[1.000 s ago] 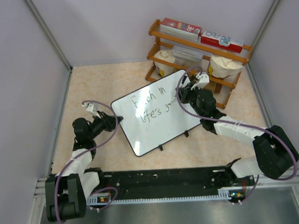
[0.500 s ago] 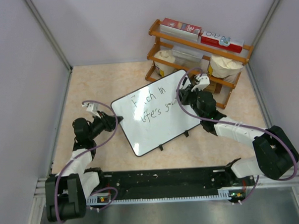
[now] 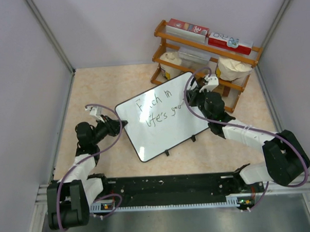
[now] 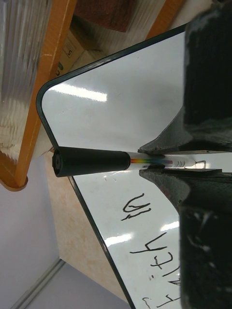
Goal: Write a sentence on the whiteboard
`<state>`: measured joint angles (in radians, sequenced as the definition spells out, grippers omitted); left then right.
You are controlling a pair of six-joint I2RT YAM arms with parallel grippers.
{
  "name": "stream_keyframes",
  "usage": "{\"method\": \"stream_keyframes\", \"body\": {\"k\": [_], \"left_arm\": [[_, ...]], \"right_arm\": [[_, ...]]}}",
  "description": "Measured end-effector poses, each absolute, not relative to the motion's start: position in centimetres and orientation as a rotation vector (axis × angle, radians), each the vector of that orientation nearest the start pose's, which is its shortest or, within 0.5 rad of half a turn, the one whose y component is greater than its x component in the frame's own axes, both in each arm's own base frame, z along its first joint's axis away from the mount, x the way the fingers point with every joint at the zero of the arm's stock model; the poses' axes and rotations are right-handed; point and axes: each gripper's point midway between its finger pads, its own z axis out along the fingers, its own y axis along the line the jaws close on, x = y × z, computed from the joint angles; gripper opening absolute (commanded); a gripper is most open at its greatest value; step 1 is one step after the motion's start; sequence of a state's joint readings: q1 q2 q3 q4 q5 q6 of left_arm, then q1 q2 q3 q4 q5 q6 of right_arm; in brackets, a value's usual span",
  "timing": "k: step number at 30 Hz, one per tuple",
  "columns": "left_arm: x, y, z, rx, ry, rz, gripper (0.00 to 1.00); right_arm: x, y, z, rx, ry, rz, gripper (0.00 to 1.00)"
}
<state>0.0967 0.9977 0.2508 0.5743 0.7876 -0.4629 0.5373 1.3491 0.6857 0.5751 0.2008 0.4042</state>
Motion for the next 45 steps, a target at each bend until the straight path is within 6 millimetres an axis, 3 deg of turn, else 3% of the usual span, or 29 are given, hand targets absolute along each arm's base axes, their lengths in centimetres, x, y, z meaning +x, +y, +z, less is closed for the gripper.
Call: {"method": "stream_keyframes", "body": {"k": [26, 35, 45], "left_arm": [[28.5, -11.1, 14.4, 0.102, 1.785, -0.949, 0.00], [28.5, -11.1, 14.4, 0.101, 1.786, -0.949, 0.00], [28.5, -11.1, 14.4, 0.101, 1.785, -0.949, 0.00]], "right_arm": [[38.4, 22.0, 21.4, 0.031, 1.686, 0.636, 0.00], [38.3, 20.3, 23.5, 0.074, 1.624, 0.607, 0.00], [38.5, 18.7, 22.3, 0.102, 1.617, 0.532, 0.00]]}}
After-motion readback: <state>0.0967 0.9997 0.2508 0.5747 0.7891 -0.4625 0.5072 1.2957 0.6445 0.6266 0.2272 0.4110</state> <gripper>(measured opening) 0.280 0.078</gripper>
